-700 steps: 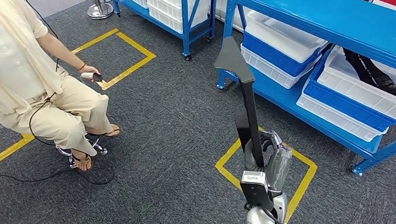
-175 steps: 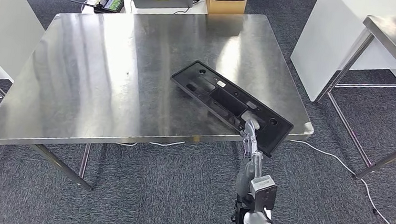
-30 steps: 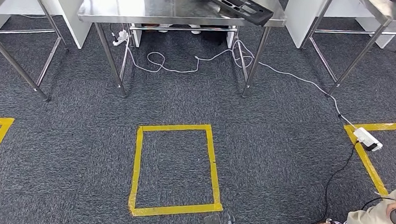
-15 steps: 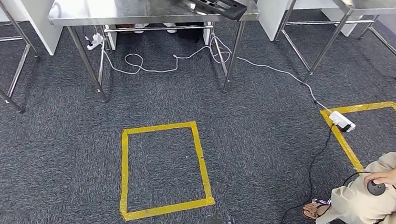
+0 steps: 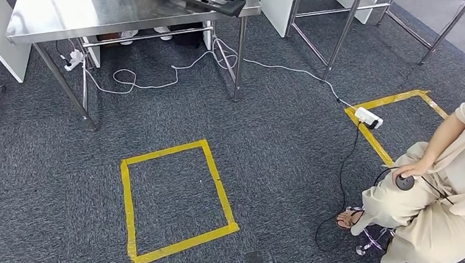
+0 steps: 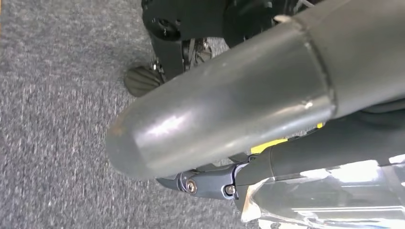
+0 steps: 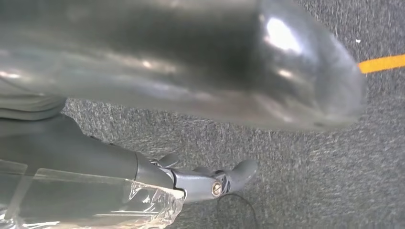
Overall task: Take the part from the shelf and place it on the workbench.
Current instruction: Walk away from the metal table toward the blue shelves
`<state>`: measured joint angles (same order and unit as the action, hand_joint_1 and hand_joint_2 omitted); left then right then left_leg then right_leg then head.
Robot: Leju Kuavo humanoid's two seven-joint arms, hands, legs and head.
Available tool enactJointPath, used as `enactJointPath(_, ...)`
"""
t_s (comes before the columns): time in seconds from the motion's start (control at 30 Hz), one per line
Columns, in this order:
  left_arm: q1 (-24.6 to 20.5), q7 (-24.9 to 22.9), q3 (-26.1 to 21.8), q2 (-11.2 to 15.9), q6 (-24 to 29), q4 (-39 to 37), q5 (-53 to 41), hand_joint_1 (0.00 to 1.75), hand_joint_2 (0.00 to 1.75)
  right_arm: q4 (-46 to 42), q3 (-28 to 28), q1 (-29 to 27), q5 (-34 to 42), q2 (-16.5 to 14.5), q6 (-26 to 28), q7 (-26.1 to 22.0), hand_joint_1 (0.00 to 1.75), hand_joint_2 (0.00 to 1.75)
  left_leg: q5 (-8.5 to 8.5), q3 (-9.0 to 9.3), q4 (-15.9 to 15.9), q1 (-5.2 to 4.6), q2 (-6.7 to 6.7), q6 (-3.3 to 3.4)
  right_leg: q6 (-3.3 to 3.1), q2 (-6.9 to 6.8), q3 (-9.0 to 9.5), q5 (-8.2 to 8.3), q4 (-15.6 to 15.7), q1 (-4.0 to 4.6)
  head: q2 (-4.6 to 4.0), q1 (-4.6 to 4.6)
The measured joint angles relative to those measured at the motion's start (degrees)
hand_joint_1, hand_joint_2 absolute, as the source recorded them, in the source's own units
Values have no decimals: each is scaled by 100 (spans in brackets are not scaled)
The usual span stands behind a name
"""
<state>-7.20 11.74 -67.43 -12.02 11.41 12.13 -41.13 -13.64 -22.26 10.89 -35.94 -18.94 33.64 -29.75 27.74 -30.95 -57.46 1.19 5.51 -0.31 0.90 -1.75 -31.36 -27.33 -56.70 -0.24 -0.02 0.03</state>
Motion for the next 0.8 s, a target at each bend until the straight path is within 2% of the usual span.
enactJointPath(0.03, -2, -2, 1, -3, -4, 0, -16, 0, 0, 0, -10, 0, 15, -5, 0, -2, 0, 0, 96, -34, -104, 15, -86, -27, -48, 53, 16, 29, 23, -39, 0, -11)
enactJointPath(0.07, 0, -5, 2, -4, -10, 0, -33, 0, 0, 0, -20, -1, 29, -11, -1, -3, 0, 0, 271, -128, -348, 28, -216, -49, -95, 106, 32, 59, 41, -76, 0, -23)
enactJointPath(0.13, 8, -20, 2, -4, -19, 0, -55, 0, 0, 2, -37, -4, 55, -16, -2, -6, 0, 0, 697, -435, -1108, 45, -467, -72, -148, 211, 26, 87, 43, -77, 0, -38)
enactJointPath(0.17, 14, -30, 3, -4, -21, 0, -63, 0, 0, 4, -44, -6, 66, -15, -4, -6, 0, 0, 834, -585, -1457, 47, -518, -82, -157, 272, 25, 92, 40, -64, 0, -37)
enactJointPath(0.2, 19, -39, 3, -4, -22, 0, -70, 0, 0, 6, -51, -7, 74, -14, -8, -6, 0, 0, 844, -657, -1619, 49, -536, -86, -157, 339, 30, 92, 37, -54, 0, -36)
enactJointPath(0.23, 22, -47, 4, -4, -22, 0, -76, 0, 0, 8, -57, -7, 79, -13, -13, -6, 0, 0, 742, -636, -1574, 50, -547, -84, -156, 413, 39, 92, 32, -48, 0, -36)
enactJointPath(0.27, 23, -50, 7, -3, -22, 0, -80, 0, 0, 9, -62, -6, 81, -13, -17, -6, 0, 0, 544, -518, -1309, 53, -572, -75, -154, 487, 48, 91, 22, -47, 0, -37)
enactJointPath(0.33, 27, -51, 12, 2, -22, 0, -81, 0, 0, 9, -66, -1, 84, -19, -25, -7, 0, 0, 147, -189, -539, 75, -816, -41, -142, 627, 32, 86, -21, -29, 0, -37)
enactJointPath(0.37, 28, -51, 16, 5, -22, 0, -84, 0, 0, 9, -68, 1, 85, -22, -28, -8, 0, 0, 49, -80, -260, 82, -930, -24, -123, 688, -1, 87, -46, -20, 0, -34)
enactJointPath(0.4, 27, -51, 20, 8, -22, 0, -86, 0, 0, 9, -70, 2, 88, -23, -32, -9, 0, 0, 22, -33, -114, 79, -1016, -6, -92, 743, -47, 95, -64, -12, 0, -30)
enactJointPath(0.43, 24, -52, 25, 10, -22, 0, -87, 0, 0, 9, -74, 3, 91, -21, -34, -10, 0, 0, 36, -29, -76, 62, -1008, 13, -50, 798, -91, 110, -72, -10, 0, -29)
enactJointPath(0.47, 20, -54, 31, 10, -23, 0, -89, 0, 0, 9, -77, 1, 93, -17, -35, -10, 0, 0, 27, -31, -58, 50, -944, 41, -8, 858, -142, 131, -63, -18, 0, -27)
enactJointPath(0.5, 16, -55, 35, 6, -24, 0, -88, 0, 0, 9, -79, 1, 94, -12, -35, -10, 0, 0, 2, -26, -27, 45, -874, 82, 26, 830, -183, 130, -86, -20, 0, -28)
enactJointPath(0.53, 14, -55, 38, 2, -24, 0, -88, 0, 0, 9, -81, 2, 94, -9, -35, -10, 0, 0, -23, -18, 7, 49, -799, 128, 42, 726, -248, 80, -176, -16, 0, -17)
enactJointPath(0.57, 15, -55, 39, -1, -25, 0, -88, 0, 0, 9, -81, 4, 95, -7, -35, -11, 0, 0, -45, -12, 39, 57, -717, 167, 44, 582, -360, -28, -373, -9, 0, 3)
enactJointPath(0.6, 16, -55, 40, -4, -27, 0, -88, 0, 0, 9, -82, 5, 96, -4, -35, -11, 0, 0, -57, -12, 53, 57, -632, 191, 37, 412, -509, -184, -686, -18, 0, 20)
enactJointPath(0.63, 20, -56, 41, -4, -29, 0, -88, 0, 0, 9, -82, 6, 98, -3, -36, -11, 0, 0, -59, -19, 54, 53, -549, 203, 34, 311, -698, -354, -1063, -26, 0, 38)
enactJointPath(0.67, 24, -57, 42, -3, -31, 0, -90, 0, 0, 9, -82, 5, 103, -1, -39, -12, 0, 0, -59, -23, 52, 48, -461, 202, 49, 273, -867, -483, -1418, -43, 0, 46)
enactJointPath(0.7, 25, -58, 42, -4, -34, 0, -94, 0, 0, 9, -82, 3, 111, 1, -45, -12, 0, 0, -59, -26, 50, 47, -374, 202, 84, 254, -960, -538, -1632, -63, 0, 45)
enactJointPath(0.73, 24, -60, 43, -4, -35, 0, -103, 0, 0, 9, -82, 2, 122, 3, -54, -13, 0, 0, -57, -27, 49, 50, -292, 198, 139, 234, -938, -504, -1629, -83, 0, 47)
enactJointPath(0.77, 21, -61, 46, -6, -37, 0, -117, 0, 0, 9, -83, 2, 135, 6, -61, -13, 0, 0, -55, -21, 47, 56, -220, 192, 202, 199, -800, -398, -1402, -107, 0, 47)
enactJointPath(0.8, 19, -61, 52, -9, -39, 0, -133, 0, 0, 9, -83, 3, 147, 7, -67, -13, 0, 0, -50, -11, 46, 64, -157, 177, 262, 122, -568, -252, -1001, -132, 0, 47)
